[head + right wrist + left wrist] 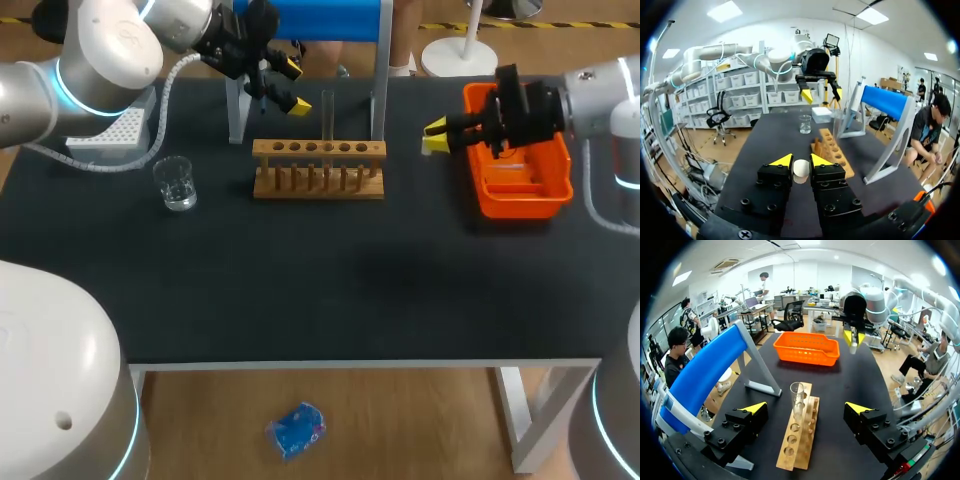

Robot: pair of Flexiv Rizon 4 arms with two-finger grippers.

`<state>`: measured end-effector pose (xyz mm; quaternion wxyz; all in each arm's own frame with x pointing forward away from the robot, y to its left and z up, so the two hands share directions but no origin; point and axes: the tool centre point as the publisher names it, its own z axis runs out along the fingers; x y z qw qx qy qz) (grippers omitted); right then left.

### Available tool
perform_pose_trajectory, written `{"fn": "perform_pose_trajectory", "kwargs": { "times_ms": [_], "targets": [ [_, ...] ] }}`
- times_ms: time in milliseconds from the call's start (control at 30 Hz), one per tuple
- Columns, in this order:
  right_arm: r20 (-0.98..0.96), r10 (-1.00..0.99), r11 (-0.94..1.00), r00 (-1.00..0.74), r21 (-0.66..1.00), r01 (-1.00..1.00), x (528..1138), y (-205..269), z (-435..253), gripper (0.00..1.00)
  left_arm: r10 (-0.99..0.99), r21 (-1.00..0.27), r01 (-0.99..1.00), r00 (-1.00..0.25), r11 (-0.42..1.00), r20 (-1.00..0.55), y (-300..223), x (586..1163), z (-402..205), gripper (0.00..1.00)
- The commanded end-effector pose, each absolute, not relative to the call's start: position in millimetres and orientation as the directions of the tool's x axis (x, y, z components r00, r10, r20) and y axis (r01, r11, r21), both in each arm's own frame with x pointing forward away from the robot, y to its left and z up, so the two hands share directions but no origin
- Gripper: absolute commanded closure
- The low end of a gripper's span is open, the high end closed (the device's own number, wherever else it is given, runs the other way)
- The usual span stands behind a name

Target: Invert the test tube, pick up the pipette, mount the tip to pipette, aspirate from beaker and dispense into the tube, eject the tip, return the pipette, and cap with the stopper.

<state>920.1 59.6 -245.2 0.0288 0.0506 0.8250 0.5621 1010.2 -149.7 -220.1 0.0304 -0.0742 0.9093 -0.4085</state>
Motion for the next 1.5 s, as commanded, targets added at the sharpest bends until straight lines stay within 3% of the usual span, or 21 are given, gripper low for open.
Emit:
{"fn": "perform_pose_trajectory", "kwargs": {
  "times_ms": [33, 467, 933, 1500],
  "targets": [
    [-0.030, 0.073, 0.418, -0.997, 0.909, 0.003, 932, 68, -229, 1.00, -0.157, -0.745, -0.112, -0.988, 0.658, 0.009, -149, 1011, -219, 0.00],
    [-0.110, -0.028, 0.511, -0.994, 0.853, -0.108, 970, 108, -200, 1.00, -0.157, -0.745, -0.112, -0.988, 0.658, 0.009, -149, 1011, -219, 0.00],
    [-0.144, -0.049, 0.481, -0.988, 0.864, -0.150, 1002, 164, -201, 1.00, -0.157, -0.745, -0.112, -0.988, 0.658, 0.009, -149, 1011, -219, 0.00],
    [-0.159, -0.064, 0.440, -0.985, 0.882, -0.171, 1023, 201, -204, 1.00, -0.157, -0.745, -0.112, -0.988, 0.658, 0.009, -149, 1011, -219, 0.00]
  ]
}}
